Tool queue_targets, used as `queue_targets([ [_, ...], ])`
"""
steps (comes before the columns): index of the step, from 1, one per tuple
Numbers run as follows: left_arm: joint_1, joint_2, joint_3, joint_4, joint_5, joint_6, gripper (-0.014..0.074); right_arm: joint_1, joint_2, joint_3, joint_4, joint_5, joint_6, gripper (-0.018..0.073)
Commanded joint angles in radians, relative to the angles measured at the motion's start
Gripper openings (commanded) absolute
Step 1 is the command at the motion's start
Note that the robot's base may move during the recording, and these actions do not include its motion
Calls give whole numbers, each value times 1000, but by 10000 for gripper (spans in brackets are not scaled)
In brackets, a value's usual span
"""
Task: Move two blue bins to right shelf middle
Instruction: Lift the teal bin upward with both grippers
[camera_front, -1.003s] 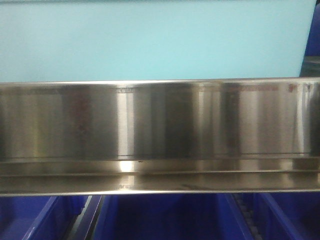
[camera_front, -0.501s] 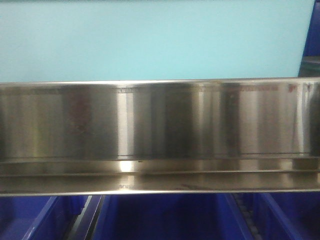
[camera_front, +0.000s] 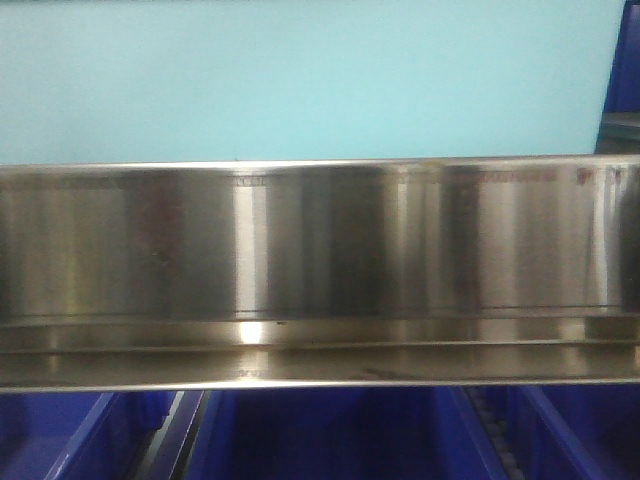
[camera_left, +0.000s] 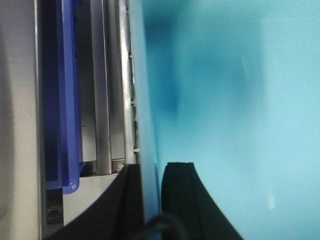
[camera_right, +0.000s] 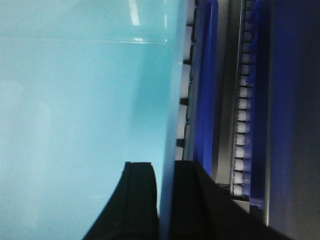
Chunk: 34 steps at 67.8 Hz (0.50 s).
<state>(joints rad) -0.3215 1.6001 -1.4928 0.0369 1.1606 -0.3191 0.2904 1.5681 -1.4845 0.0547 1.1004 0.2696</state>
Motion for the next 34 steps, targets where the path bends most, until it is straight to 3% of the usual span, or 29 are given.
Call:
queue_targets([
  [1,-14,-27,-7,19,2,5,-111,-3,-7,-16,-42,-1,-10,-165],
  [34,-14,-34,-253,19,60,5,-111,0,-26,-173,-55,5,-29,-165],
])
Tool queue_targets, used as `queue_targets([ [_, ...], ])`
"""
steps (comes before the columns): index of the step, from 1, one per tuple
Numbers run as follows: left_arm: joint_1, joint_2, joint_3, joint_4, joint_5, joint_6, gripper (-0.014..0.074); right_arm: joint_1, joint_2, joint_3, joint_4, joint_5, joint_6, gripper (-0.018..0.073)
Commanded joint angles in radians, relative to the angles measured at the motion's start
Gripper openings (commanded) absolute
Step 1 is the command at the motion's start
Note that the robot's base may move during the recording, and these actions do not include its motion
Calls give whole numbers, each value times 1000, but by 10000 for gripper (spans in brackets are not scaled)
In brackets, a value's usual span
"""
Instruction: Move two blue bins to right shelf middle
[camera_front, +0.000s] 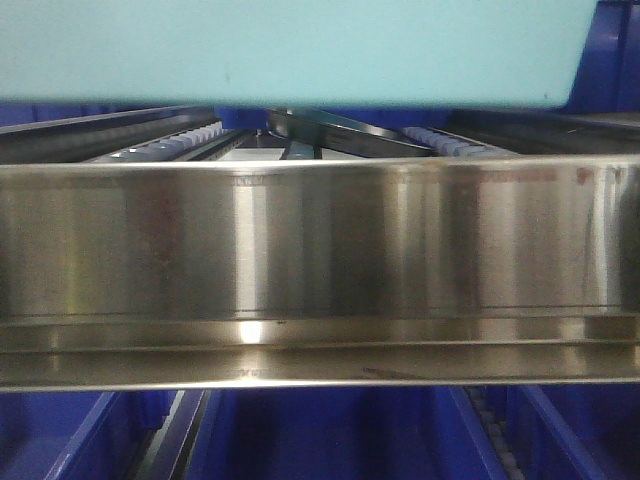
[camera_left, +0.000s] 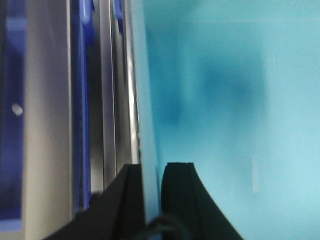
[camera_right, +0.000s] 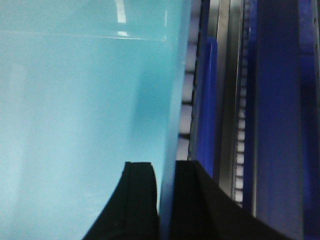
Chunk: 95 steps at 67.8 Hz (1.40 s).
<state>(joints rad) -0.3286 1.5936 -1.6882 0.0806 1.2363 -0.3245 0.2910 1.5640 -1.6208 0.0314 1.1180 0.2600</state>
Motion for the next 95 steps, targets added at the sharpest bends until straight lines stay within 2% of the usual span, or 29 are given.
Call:
queue_targets([
  [1,-7,-30,-64,-25,-15,11,-111,-1,-22,-43,-31,-15,-19,-165],
  [9,-7,-34,-116,-22,-15,11,-111,1,-41,-61,-75,-82,-19,-165],
  [19,-7,-49,-125,9,-113,11,-111,1,-61,-61,-92,-228,-19,-165],
  [30,-7,-73,-106,19,-190,11,-111,1,-63,-57,-100,-280,-19,-165],
  [48,-9,-212,121,16,-383,-20,-111,1,-158,97,-100,-377,-5,-165],
  [58,-9,-313,236,14,-509,-20,-111,1,-262,226,-100,-489,-5,-165],
  [67,-9,-391,284,16,-547,-16,-111,1,-346,287,-100,-499,-5,-165],
  [74,-9,-430,287,19,-574,11,-111,1,-385,290,-100,-515,-5,-165],
  [95,-9,-472,287,35,-634,11,-111,1,-425,290,-100,-541,-5,-165],
])
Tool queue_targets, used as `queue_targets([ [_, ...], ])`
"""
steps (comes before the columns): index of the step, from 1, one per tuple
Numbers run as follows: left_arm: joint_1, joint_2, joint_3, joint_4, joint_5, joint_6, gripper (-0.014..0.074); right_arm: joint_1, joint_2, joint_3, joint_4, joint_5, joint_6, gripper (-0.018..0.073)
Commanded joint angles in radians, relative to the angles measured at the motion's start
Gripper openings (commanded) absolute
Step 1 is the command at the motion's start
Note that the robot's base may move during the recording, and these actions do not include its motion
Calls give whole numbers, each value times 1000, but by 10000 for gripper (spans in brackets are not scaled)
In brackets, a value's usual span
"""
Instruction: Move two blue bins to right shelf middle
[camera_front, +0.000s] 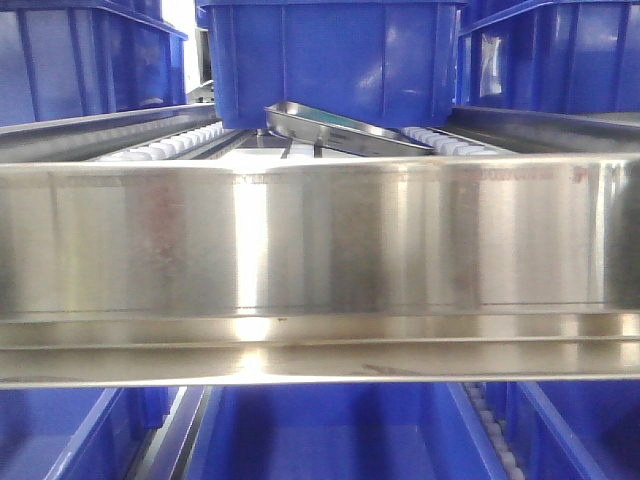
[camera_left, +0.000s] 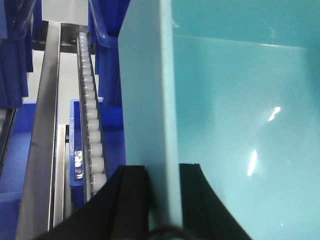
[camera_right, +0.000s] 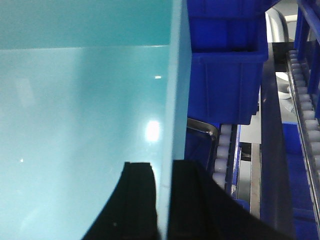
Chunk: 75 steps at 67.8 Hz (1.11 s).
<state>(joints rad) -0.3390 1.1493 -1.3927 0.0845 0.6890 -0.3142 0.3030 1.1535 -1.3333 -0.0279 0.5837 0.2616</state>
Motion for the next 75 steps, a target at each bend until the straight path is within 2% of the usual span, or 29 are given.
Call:
queue_targets([
  [1,2,-27,-9,31,-86,0,-111,-11,-15,2,-41,-7,-7,-165],
  [75,2,-27,-9,36,-81,0,-111,-11,-15,2,-41,-17,-7,-165],
])
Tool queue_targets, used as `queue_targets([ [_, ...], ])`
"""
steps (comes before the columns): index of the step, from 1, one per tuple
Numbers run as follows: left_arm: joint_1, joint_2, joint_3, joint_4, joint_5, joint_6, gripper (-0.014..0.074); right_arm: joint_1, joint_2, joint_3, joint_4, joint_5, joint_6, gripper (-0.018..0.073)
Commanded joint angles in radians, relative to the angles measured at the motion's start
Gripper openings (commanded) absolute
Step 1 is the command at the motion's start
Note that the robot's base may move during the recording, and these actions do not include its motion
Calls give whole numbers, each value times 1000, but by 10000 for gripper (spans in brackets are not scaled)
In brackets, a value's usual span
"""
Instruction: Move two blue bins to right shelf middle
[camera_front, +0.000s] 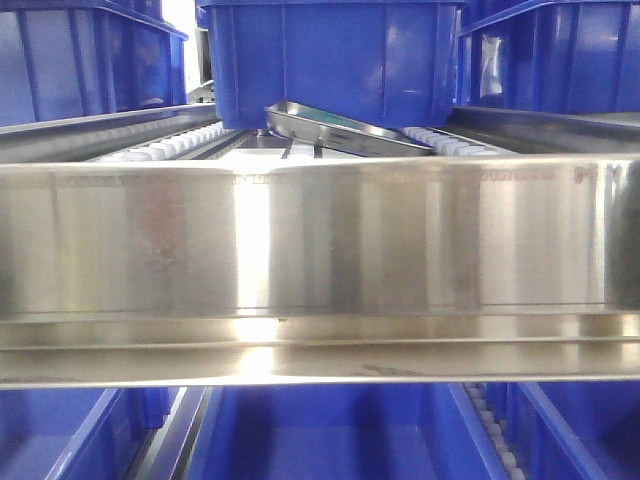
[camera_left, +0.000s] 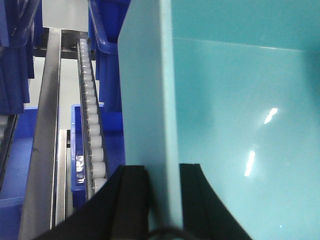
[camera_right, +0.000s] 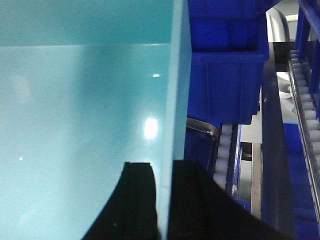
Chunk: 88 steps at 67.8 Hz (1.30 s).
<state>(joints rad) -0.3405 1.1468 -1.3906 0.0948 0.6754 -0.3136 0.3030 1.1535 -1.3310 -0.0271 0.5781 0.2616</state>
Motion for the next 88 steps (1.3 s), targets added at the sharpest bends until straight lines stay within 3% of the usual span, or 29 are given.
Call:
queue_targets([
  [1,3,-25,-11,26,-68,0,-111,-11,-15,0,-42,-12,-7,-165],
  [88,3,-25,-11,25,-68,0,-111,-11,-17,0,-42,-11,-7,-165],
])
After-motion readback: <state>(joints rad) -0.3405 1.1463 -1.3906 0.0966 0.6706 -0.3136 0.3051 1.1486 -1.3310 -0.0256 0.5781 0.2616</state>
